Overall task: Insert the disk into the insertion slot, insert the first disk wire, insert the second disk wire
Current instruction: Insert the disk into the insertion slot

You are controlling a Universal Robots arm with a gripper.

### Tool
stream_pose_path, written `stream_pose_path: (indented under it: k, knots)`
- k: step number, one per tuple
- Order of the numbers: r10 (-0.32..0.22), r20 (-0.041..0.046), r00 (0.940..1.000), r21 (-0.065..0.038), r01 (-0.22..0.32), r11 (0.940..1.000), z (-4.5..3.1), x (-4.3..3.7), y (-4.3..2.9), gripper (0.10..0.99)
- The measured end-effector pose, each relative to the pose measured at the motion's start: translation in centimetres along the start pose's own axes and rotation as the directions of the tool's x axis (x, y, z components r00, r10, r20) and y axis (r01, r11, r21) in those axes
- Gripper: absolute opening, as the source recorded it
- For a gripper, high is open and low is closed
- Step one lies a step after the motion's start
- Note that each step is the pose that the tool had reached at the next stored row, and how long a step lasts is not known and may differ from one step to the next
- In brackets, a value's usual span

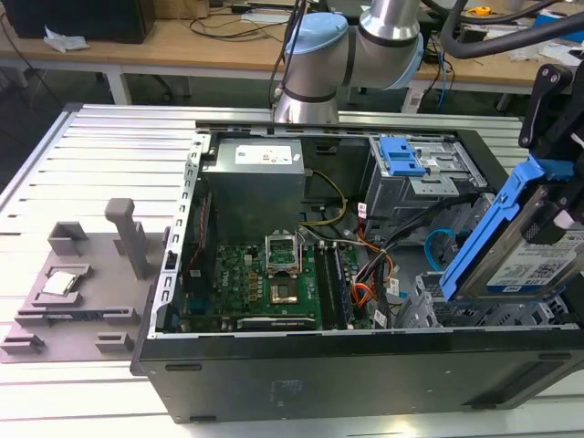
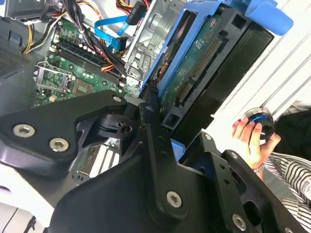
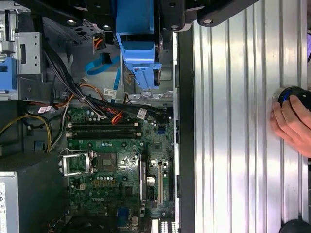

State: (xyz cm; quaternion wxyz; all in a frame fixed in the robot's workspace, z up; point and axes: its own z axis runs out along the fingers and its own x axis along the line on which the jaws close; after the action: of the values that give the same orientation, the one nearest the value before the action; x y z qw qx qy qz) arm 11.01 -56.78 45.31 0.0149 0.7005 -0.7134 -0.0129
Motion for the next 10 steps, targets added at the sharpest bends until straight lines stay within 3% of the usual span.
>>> stream_pose_path:
  k: [5, 10]
  knots:
    - [0.000, 0.0001, 1.0000, 0.000, 0.000, 1.0000, 0.34, -0.03, -0.01, 0.365]
    - [0.000, 0.0000, 1.0000, 0.000, 0.000, 1.0000, 0.69, -1.30, 0.01, 0.365]
